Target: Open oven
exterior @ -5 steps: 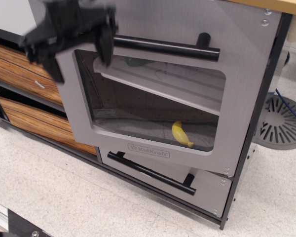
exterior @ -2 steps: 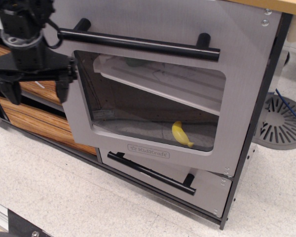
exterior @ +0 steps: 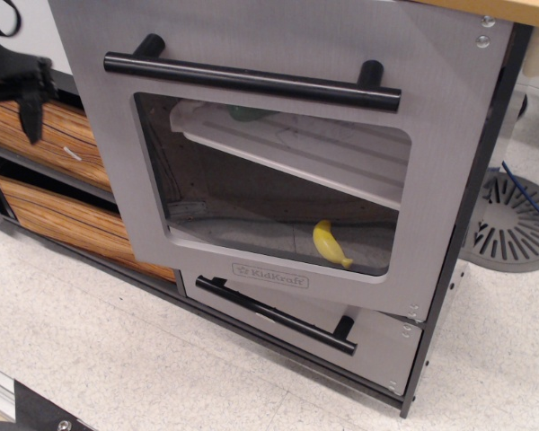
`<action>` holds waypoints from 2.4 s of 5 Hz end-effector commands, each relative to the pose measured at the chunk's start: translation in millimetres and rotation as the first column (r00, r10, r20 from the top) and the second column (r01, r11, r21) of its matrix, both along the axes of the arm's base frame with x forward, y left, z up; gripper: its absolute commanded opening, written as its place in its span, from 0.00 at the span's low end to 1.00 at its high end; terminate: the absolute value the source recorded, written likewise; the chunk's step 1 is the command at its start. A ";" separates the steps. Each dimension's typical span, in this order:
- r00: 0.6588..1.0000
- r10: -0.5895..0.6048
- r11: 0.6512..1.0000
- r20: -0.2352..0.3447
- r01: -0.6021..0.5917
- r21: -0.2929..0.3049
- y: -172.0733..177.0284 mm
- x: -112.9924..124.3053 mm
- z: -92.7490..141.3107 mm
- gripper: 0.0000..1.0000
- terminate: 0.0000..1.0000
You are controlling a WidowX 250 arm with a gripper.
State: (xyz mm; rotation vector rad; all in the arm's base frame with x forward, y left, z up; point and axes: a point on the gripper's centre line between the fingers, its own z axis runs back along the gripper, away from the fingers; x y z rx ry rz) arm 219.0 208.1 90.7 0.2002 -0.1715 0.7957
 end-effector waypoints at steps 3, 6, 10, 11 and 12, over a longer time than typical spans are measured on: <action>0.977 0.213 0.970 0.017 -0.209 -0.123 74.5 38.7 31.3 1.00 0.00; 0.995 0.099 0.984 0.033 -0.093 -0.155 4.1 58.5 30.9 1.00 0.00; 0.988 -0.152 0.959 0.020 0.152 -0.240 -91.6 2.2 25.3 1.00 0.00; 0.999 -0.045 0.937 -0.001 0.042 -0.348 -133.8 19.3 12.6 1.00 0.00; 0.997 0.078 0.902 -0.025 -0.081 -0.423 -154.0 45.3 6.3 1.00 0.00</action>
